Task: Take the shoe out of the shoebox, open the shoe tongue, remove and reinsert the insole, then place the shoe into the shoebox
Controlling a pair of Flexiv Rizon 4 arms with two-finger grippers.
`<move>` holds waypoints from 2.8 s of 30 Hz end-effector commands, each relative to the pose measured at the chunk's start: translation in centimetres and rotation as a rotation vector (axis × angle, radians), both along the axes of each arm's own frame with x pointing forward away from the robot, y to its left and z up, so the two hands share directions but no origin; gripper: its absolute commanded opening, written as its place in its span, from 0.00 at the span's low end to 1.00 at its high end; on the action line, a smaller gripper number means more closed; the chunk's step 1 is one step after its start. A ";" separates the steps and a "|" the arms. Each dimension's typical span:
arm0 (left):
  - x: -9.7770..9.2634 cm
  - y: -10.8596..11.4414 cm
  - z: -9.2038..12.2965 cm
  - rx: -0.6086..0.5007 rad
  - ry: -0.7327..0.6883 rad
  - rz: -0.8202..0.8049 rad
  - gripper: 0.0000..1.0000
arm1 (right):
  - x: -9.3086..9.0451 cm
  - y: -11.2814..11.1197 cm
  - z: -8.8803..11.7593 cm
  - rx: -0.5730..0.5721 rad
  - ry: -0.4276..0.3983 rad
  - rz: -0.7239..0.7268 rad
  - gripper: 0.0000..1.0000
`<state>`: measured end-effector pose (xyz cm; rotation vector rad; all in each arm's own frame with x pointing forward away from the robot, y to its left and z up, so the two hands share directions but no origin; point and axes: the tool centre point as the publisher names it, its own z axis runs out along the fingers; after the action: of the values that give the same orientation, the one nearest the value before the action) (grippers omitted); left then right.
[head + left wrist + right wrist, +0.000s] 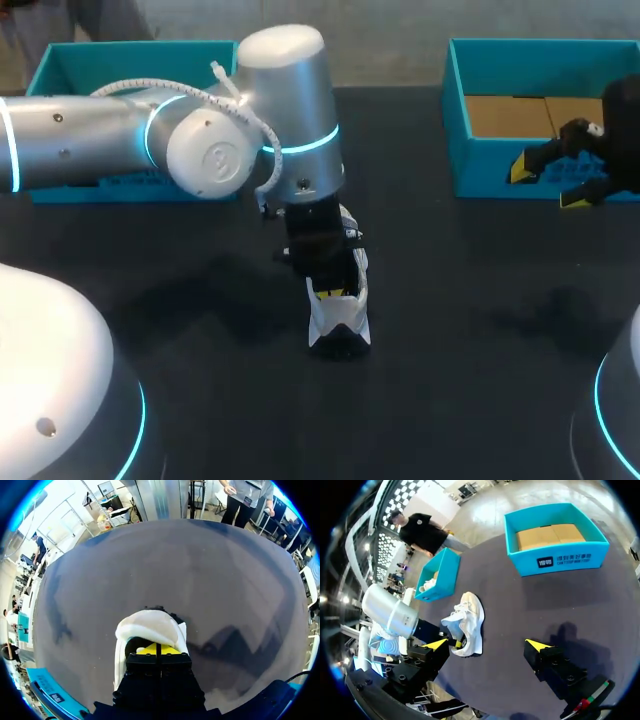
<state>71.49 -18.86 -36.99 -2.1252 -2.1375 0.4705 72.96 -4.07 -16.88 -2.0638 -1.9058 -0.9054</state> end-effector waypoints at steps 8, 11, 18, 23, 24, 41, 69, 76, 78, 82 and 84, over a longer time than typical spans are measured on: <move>0.7 -0.8 -3.3 0.019 -0.053 0.022 0.00 | -0.1 0.1 0.0 -0.002 0.000 -0.003 1.00; 0.8 -0.9 -3.8 0.016 -0.080 0.034 0.00 | -0.1 0.1 0.0 -0.002 0.000 -0.003 1.00; 0.8 -0.8 -4.5 0.010 -0.106 0.043 0.00 | -0.1 0.1 0.0 -0.002 0.000 -0.003 1.00; 0.7 -0.6 -4.1 0.006 -0.099 0.030 0.00 | -0.1 0.1 0.0 -0.002 0.000 -0.003 1.00; 0.8 -0.5 -3.9 0.004 -0.111 0.026 0.00 | -0.1 0.1 0.0 -0.002 0.000 -0.003 1.00; 1.4 -0.7 -1.4 0.001 -0.239 -0.001 0.00 | -0.1 0.1 0.0 -0.002 0.000 -0.003 1.00; 3.8 0.1 0.7 0.048 -0.382 -0.020 0.00 | -0.1 0.1 0.0 -0.002 0.000 -0.003 1.00; 5.3 0.1 2.1 0.072 -0.497 -0.034 0.00 | -0.1 0.1 0.0 -0.002 0.000 -0.003 1.00; 6.0 0.0 2.4 0.088 -0.519 -0.040 0.00 | -0.1 0.1 0.0 -0.002 0.000 -0.003 1.00; 7.0 -0.1 2.7 0.103 -0.549 -0.021 0.19 | -0.1 0.1 0.0 -0.002 0.000 -0.003 1.00; 7.2 -0.2 2.7 0.107 -0.567 0.001 0.35 | -0.1 0.1 0.0 -0.002 0.000 -0.003 1.00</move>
<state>78.63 -18.67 -34.30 -2.4173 -2.3344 -0.2541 72.86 -4.10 -16.80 -2.0660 -1.9049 -0.9047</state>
